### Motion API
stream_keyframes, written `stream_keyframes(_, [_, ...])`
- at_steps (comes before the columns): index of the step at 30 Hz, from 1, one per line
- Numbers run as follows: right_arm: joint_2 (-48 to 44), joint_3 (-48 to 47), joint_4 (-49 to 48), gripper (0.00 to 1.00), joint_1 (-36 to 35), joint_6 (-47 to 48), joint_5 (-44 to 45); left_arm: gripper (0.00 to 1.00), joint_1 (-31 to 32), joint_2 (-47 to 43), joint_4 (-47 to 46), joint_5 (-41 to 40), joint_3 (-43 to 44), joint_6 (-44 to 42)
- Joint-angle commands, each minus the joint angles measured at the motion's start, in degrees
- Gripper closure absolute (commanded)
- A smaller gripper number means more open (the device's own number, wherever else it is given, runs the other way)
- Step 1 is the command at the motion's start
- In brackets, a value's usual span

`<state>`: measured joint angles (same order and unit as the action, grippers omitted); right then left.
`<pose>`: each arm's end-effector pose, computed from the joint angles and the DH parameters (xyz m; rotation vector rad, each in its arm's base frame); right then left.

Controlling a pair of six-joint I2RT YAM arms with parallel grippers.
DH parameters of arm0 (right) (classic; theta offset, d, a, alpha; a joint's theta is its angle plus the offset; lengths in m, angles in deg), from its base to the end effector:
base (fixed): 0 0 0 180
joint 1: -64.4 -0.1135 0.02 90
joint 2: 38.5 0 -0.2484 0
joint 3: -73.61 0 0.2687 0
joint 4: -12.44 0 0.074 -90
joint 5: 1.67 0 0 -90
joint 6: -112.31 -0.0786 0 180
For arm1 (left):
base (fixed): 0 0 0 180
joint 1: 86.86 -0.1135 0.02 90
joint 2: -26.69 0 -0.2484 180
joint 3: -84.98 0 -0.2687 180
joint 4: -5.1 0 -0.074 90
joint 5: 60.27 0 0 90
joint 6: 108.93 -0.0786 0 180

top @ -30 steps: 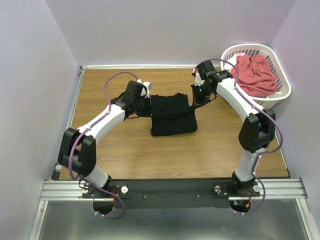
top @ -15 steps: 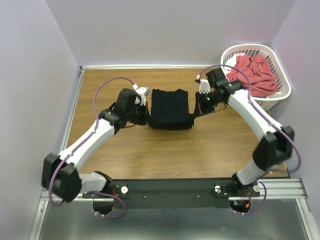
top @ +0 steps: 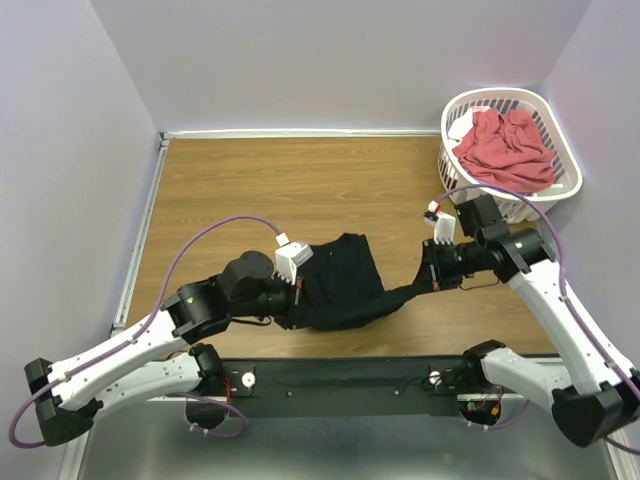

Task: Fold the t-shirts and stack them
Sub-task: Fold the tshirt

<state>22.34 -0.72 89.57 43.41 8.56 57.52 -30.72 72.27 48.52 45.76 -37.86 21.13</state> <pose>0.1939 0.1175 0.2663 -0.3473 2.7068 0.9066 0.1137 -0.2084 0.2660 0.5174 2.3305 -1.2090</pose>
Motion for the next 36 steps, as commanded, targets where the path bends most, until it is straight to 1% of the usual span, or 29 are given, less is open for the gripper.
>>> stream_keyframes(1, [-4.24, -1.93, 5.46, 1.00, 0.16, -2.41, -2.42, 1.00, 1.60, -3.48, 4.01, -1.00, -1.53, 7.23])
stream_keyframes(2, [-4.15, -4.12, 6.08, 1.00, 0.25, -2.50, -1.81, 1.00, 1.60, -3.40, 5.58, -2.57, -1.10, 7.41])
stream_keyframes(4, [-2.31, -6.94, 5.74, 0.99, 0.16, -2.85, 2.40, 1.00, 1.52, -1.74, 7.43, -5.90, 0.91, 7.06])
stream_keyframes(6, [0.58, -10.70, 4.34, 1.00, 0.16, -3.81, 7.31, 1.00, 1.17, 1.07, 8.06, -6.98, 4.59, 5.31])
stream_keyframes(8, [3.31, -13.09, 3.02, 1.00, 0.16, -3.82, 8.83, 1.00, -0.06, 3.19, 8.50, -7.33, 7.50, 3.46])
stream_keyframes(10, [6.47, -15.81, 1.52, 1.00, 0.16, -3.29, 8.40, 1.00, -3.83, 5.90, 8.76, -7.33, 8.13, 0.84])
stream_keyframes(11, [9.62, -16.52, -0.49, 1.00, 0.16, -2.86, 7.87, 1.00, -7.67, 6.53, 8.42, -5.68, 7.79, -0.23])
stream_keyframes(13, [13.32, -18.10, -1.91, 1.00, 0.16, -2.33, 6.73, 1.00, -11.30, 7.24, 6.67, -2.69, 6.12, -1.73])
stream_keyframes(14, [16.82, -19.33, -3.39, 0.99, 0.25, -1.89, 6.12, 1.00, -12.79, 7.24, 4.31, 0.20, 4.98, -2.34])
stream_keyframes(16, [20.09, -20.39, -4.46, 1.00, 0.16, -0.83, 5.85, 1.00, -16.30, 7.24, 1.92, 2.85, 1.55, -2.52])
stream_keyframes(17, [23.85, -21.62, -5.16, 0.99, 0.16, 0.30, 5.50, 1.00, -17.28, 7.41, -0.27, 4.34, -0.98, -2.44])
stream_keyframes(19, [27.56, -23.20, -5.60, 1.00, 0.16, 1.01, 5.41, 1.00, -19.04, 7.94, -2.39, 5.93, -3.28, -2.17])
stream_keyframes(20, [29.23, -25.47, -5.78, 1.00, 0.16, 1.28, 5.58, 1.00, -20.09, 8.64, -4.40, 8.12, -4.16, -1.91])
stream_keyframes(21, [31.95, -26.36, -5.78, 1.00, 0.16, 2.06, 5.76, 1.00, -20.10, 8.91, -5.38, 9.09, -5.13, -1.47])
stream_keyframes(23, [33.81, -28.73, -5.61, 1.00, 0.16, 2.86, 6.55, 1.00, -20.02, 8.39, -6.70, 10.42, -4.70, -1.55])
stream_keyframes(24, [33.73, -29.01, -5.52, 1.00, 0.16, 3.12, 6.20, 1.00, -19.93, 7.08, -6.18, 8.86, -3.39, -1.99])
stream_keyframes(26, [32.68, -28.66, -5.60, 1.00, 0.16, 3.47, 6.02, 1.00, -19.93, 5.67, -5.57, 8.32, -2.77, -3.05])
stream_keyframes(28, [29.80, -26.47, -5.43, 1.00, 0.25, 3.65, 6.46, 1.00, -19.67, 4.61, -5.30, 9.45, -1.54, -5.15])
stream_keyframes(30, [26.80, -24.01, -5.17, 1.00, 0.16, 3.56, 6.55, 1.00, -18.09, 3.46, -5.21, 12.26, -1.80, -6.04])
stream_keyframes(31, [23.13, -21.56, -5.08, 1.00, 0.16, 3.48, 6.64, 1.00, -17.21, 2.50, -5.38, 13.05, -2.15, -6.13])
stream_keyframes(33, [19.16, -19.35, -4.90, 1.00, 0.16, 2.78, 6.73, 1.00, -14.40, 1.18, -5.74, 12.88, -3.46, -5.43])
stream_keyframes(34, [17.40, -17.34, -4.55, 1.00, 0.16, 2.60, 6.64, 1.00, -11.26, 0.13, -6.35, 12.88, -3.90, -4.47])
stream_keyframes(35, [13.64, -16.45, -4.46, 1.00, 0.16, 2.34, 6.72, 1.00, -9.66, -0.49, -6.79, 12.80, -4.34, -3.85])
stream_keyframes(36, [11.78, -15.40, -4.46, 1.00, 0.16, 1.55, 6.73, 1.00, -8.17, -1.02, -7.31, 12.71, -5.39, -2.97])
